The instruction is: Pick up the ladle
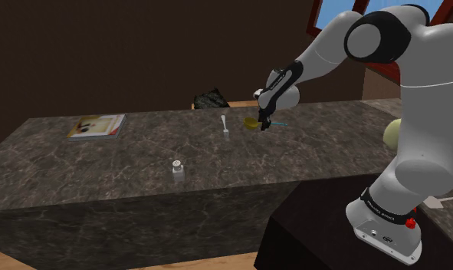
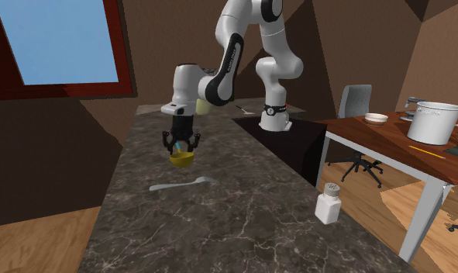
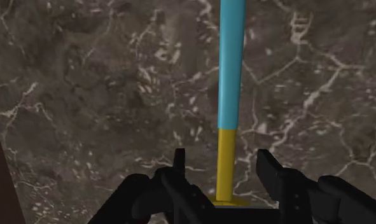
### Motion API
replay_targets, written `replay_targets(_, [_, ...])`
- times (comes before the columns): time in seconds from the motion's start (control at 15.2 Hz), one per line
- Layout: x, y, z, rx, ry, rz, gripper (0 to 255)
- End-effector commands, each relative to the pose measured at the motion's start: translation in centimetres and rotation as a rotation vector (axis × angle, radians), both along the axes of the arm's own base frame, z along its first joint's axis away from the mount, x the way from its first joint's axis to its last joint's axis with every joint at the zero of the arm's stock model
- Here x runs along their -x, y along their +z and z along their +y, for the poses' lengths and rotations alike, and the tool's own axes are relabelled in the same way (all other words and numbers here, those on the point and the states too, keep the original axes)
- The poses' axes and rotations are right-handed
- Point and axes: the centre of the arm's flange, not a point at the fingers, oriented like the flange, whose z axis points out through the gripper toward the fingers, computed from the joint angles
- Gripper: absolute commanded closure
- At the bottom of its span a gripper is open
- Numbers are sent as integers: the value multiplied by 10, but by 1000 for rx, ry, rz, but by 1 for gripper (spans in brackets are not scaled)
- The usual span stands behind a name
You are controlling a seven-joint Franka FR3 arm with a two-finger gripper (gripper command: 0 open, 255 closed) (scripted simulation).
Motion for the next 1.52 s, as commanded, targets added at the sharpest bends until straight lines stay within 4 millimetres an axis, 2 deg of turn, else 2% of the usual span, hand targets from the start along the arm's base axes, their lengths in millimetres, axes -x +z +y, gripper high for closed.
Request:
replay_targets(0.0, [0, -1, 0, 0, 0, 0, 255])
replay_targets(0.53, [0, -1, 0, 0, 0, 0, 255])
replay_targets(1.45, [0, 73, 0, 0, 0, 0, 255])
